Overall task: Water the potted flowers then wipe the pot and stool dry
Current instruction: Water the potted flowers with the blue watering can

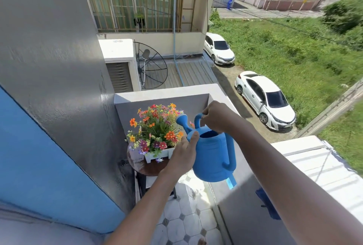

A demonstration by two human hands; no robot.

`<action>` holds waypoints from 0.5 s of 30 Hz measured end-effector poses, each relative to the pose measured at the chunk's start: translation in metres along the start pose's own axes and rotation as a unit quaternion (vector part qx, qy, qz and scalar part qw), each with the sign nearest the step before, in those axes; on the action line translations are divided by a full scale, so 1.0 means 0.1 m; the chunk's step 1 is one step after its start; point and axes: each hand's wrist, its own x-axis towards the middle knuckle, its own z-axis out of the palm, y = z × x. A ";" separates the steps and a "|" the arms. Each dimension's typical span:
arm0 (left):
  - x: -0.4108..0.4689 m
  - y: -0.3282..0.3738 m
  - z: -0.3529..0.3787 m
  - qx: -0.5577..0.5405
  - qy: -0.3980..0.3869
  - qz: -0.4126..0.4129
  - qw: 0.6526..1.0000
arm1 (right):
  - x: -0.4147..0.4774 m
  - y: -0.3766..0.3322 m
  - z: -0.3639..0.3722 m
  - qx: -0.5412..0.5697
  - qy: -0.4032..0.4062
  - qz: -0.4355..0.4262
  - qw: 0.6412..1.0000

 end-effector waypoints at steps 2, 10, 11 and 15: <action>0.00 -0.02 0.03 0.007 0.000 -0.002 1.000 | -0.03 0.03 0.01 -0.002 -0.003 0.004 1.000; -0.14 -0.08 0.07 -0.003 0.001 -0.004 1.000 | -0.19 0.02 0.04 0.004 -0.004 -0.003 1.000; -0.16 -0.10 0.06 -0.003 0.005 -0.002 1.000 | -0.21 0.00 0.05 0.009 -0.005 -0.003 1.000; -0.27 -0.15 -0.03 0.003 0.024 -0.005 1.000 | -0.30 -0.13 0.06 0.016 -0.021 -0.015 1.000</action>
